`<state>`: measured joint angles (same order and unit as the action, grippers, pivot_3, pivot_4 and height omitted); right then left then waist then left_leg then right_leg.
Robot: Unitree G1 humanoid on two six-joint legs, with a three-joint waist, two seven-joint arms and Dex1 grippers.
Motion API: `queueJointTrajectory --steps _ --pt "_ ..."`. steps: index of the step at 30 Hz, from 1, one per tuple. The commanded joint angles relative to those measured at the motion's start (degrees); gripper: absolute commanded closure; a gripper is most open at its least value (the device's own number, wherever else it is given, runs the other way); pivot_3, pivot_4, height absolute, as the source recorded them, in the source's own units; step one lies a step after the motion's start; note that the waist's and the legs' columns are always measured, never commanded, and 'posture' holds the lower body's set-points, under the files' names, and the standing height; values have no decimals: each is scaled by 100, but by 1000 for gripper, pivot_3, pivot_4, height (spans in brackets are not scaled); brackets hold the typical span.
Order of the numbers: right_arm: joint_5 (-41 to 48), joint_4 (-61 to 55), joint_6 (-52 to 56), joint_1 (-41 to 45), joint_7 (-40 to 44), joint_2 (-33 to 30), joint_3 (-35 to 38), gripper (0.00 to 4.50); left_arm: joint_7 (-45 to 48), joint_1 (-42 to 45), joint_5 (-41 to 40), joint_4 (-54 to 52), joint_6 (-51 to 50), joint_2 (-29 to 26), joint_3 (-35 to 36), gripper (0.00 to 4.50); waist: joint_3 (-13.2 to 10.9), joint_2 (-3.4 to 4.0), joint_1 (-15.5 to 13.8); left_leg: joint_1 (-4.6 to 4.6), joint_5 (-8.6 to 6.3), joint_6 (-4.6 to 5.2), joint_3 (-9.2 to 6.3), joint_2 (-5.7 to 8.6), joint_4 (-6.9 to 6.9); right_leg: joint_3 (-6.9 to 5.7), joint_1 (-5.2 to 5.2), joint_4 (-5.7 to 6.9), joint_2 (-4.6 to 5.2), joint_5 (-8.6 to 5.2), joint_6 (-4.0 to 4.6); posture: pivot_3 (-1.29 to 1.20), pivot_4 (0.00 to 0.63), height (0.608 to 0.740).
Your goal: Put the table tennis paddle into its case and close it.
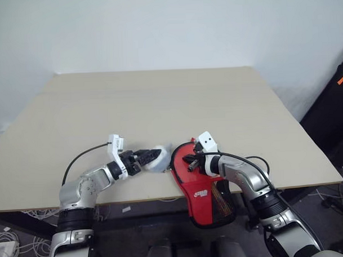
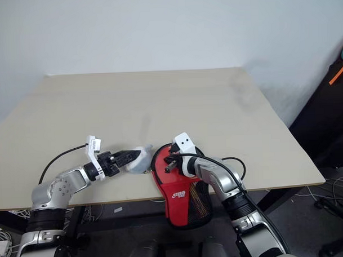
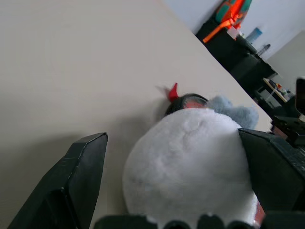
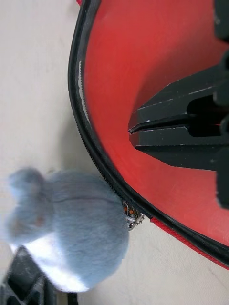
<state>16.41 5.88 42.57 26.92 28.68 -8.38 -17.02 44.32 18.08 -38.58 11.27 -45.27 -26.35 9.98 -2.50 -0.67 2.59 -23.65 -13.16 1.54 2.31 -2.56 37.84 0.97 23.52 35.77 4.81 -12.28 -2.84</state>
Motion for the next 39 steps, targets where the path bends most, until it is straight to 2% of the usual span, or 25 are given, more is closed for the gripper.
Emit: queueJointTrajectory --steps 1,18,21,27,31,33,39 --pt "-54 -119 -16 71 -19 24 122 4494 45 -36 41 -246 -32 -38 -48 0 0 0 0 0 0 0 0 0 0 0 0 0 0 0 0 0 0 740" --pt "-91 -60 22 97 -127 116 359 4494 50 -205 40 -587 -238 -10 -291 0 0 0 0 0 0 0 0 0 0 0 0 0 0 0 0 0 0 740" --pt "-93 -58 17 85 -134 113 378 4500 6 -180 42 -594 -230 48 -294 631 0 0 -1 0 0 0 0 0 0 0 0 0 0 0 0 0 0 740" --pt "-109 -62 17 53 -149 128 359 4500 -93 -75 65 -594 -203 188 -292 2607 0 0 -4 0 0 0 -1 0 0 0 -1 0 0 0 0 0 0 740" --pt "-175 60 -172 82 -59 85 317 4500 -153 122 39 -517 -205 243 -217 3704 0 0 -5 0 0 0 -2 1 1 0 -2 0 0 0 0 0 0 740" --pt "-177 177 -361 110 31 84 345 4500 -204 269 2 -427 -211 276 -141 3987 0 0 -5 0 0 0 -2 1 1 0 -2 -1 0 0 0 0 0 740" --pt "-362 832 -1049 127 256 76 311 4500 -397 768 88 15 -29 354 48 3987 0 0 1 3 1 1 -3 2 1 -1 -5 -1 -2 0 -1 0 0 740"
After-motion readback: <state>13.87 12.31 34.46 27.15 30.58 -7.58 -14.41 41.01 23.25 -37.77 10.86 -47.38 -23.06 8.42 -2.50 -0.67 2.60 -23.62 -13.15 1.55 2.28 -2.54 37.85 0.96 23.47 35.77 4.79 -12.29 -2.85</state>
